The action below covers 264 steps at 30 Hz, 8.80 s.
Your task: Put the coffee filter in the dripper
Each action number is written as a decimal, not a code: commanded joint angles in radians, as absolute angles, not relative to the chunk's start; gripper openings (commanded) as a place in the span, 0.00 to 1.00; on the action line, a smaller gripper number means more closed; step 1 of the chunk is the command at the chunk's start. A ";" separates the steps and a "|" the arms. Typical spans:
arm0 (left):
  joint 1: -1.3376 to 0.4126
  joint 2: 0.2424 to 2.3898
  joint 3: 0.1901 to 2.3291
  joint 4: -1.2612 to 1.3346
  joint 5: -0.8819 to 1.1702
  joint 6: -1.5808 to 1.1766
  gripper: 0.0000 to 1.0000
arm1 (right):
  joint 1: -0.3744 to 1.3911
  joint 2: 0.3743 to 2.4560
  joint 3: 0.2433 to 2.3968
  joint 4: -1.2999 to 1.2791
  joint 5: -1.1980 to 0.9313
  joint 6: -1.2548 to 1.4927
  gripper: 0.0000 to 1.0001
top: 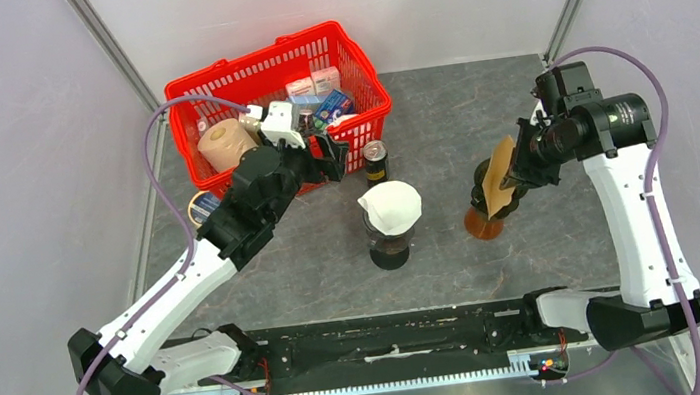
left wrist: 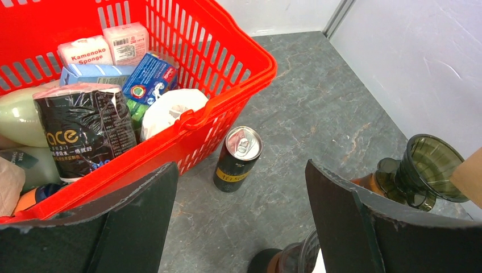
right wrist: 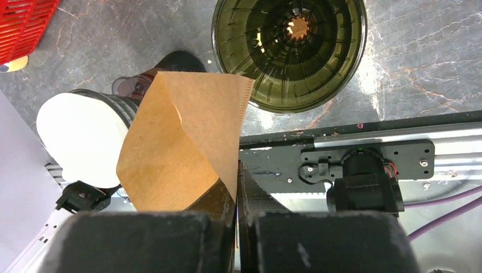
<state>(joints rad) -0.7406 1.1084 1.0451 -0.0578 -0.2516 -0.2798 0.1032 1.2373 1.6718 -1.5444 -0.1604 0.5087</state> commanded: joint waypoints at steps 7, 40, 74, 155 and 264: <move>-0.717 1.106 1.040 -0.004 -0.201 -0.330 0.89 | 0.021 1.289 1.667 -1.594 -0.198 0.454 0.00; -0.696 1.135 1.042 -0.003 -0.180 -0.342 0.89 | -0.037 1.366 1.523 -1.431 -0.096 0.427 0.12; -0.695 1.135 1.045 -0.003 -0.161 -0.348 0.89 | -0.037 1.269 1.647 -1.452 -0.059 0.423 0.39; -0.695 1.149 1.051 -0.006 -0.166 -0.342 0.89 | -0.005 1.346 1.458 -1.324 -0.099 0.424 0.28; -0.695 1.154 1.055 -0.011 -0.185 -0.327 0.89 | 0.124 1.390 1.410 -1.306 -0.024 0.439 0.20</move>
